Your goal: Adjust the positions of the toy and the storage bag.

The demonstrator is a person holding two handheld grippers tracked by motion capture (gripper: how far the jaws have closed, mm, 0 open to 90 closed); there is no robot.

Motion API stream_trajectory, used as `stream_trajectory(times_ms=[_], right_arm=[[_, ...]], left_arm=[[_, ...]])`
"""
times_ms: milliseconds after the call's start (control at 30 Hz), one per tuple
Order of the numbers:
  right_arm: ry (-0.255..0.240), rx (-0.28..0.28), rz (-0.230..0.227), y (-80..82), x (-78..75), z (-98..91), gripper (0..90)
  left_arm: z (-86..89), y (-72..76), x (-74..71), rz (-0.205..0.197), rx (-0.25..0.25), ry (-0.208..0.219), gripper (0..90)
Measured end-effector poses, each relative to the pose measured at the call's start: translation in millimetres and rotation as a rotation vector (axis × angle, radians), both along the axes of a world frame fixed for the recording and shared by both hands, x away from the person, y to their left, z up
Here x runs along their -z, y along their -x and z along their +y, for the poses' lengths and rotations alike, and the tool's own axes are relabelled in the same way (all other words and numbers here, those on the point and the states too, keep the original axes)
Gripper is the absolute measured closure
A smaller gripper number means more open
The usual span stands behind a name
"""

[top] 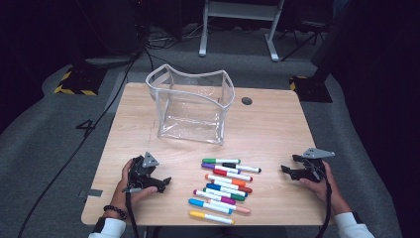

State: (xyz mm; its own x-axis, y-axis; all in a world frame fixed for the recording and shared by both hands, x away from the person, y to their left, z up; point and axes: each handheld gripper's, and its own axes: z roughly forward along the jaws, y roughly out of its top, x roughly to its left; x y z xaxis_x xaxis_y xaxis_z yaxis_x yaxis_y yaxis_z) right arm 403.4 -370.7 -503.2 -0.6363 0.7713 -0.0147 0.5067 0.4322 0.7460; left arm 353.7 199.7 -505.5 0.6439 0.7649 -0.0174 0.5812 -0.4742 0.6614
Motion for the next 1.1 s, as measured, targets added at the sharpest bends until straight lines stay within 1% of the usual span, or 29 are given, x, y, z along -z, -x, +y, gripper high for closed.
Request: stream_trajectory(times_ms=[33, 67, 233, 267, 300, 333, 367, 400, 433, 467, 500, 567, 600, 633, 733, 800, 900, 933, 967, 1000, 1100], right_arm=[[0.0, 0.001, 0.002, -0.1, -0.1, 0.0, 24.6], [0.003, 0.005, 0.003, 0.1, -0.4, 0.6, 24.7], [0.009, 0.01, 0.012, 0.6, -1.4, 1.0, 24.8], [0.006, 0.007, 0.012, 0.2, -1.1, 0.5, 24.5], [0.006, 0.007, 0.012, 0.2, -1.1, 0.5, 24.5], [0.007, 0.005, 0.011, 0.0, -1.1, 0.5, 24.4], [0.01, 0.003, 0.012, -0.5, -1.4, 1.2, 24.4], [0.01, 0.003, 0.012, -0.5, -1.4, 1.2, 24.4], [0.01, 0.003, 0.013, -0.8, -1.5, 1.7, 24.5], [0.017, -0.007, 0.019, -1.3, -2.3, 4.0, 25.1], [0.016, -0.009, 0.023, -1.5, -2.6, 5.1, 25.2], [0.023, -0.019, 0.028, -3.0, -3.3, 9.0, 25.2], [0.026, -0.025, 0.03, -4.2, -3.6, 11.5, 25.1], [0.026, -0.029, 0.03, -5.7, -3.7, 14.1, 25.3], [0.023, -0.052, 0.025, -8.2, -3.2, 20.2, 26.2], [0.019, -0.059, 0.019, -10.0, -2.6, 23.8, 26.1], [0.009, -0.072, 0.01, -11.6, -1.4, 26.4, 25.9], [0.008, -0.071, 0.011, -11.9, -1.2, 26.5, 25.9], [0.008, -0.071, 0.011, -11.9, -1.2, 26.5, 25.9], [0.007, -0.071, 0.012, -11.9, -1.3, 26.5, 25.9], [0.005, -0.065, 0.009, -11.3, -0.9, 26.8, 25.8]], left_arm=[[0.6, -1.0, 0.3, 0.0, -0.003, 0.003, 0.1], [1.4, -1.9, -0.1, 0.0, -0.008, -0.002, 0.1], [1.5, -0.5, 0.0, -0.003, -0.017, -0.002, 0.5], [1.8, 4.7, 0.0, 0.001, -0.011, 0.001, 0.4], [1.8, 4.7, 0.0, 0.001, -0.011, 0.001, 0.5], [1.4, 8.5, 0.1, -0.001, -0.004, -0.001, 0.5], [-0.7, 18.1, 0.1, 0.001, 0.017, 0.0, 0.4], [-0.7, 18.1, 0.1, 0.001, 0.017, 0.0, 0.3], [-2.1, 22.7, 0.2, 0.001, 0.033, 0.0, 0.3], [-6.6, 30.6, -0.2, 0.001, 0.044, -0.006, 0.1], [-6.6, 30.6, -0.2, 0.001, 0.044, -0.006, 0.1], [-12.7, 40.6, -0.4, 0.008, 0.061, -0.004, 0.1], [-19.1, 52.9, -0.9, 0.012, 0.114, -0.009, 0.1], [-21.6, 58.9, -0.9, 0.014, 0.136, -0.009, 0.1], [-26.6, 71.7, -1.5, 0.018, 0.167, -0.016, 0.1], [-30.8, 77.5, -1.8, 0.019, 0.179, -0.018, 0.1], [-43.7, 87.1, -2.3, 0.026, 0.216, -0.022, 0.1], [-48.0, 89.5, -2.5, 0.026, 0.235, -0.026, 0.1], [-48.0, 89.5, -2.5, 0.026, 0.235, -0.026, 0.1], [-53.0, 92.3, -2.9, 0.029, 0.253, -0.029, 0.1], [-64.8, 97.8, -3.6, 0.034, 0.286, -0.037, 0.1]])
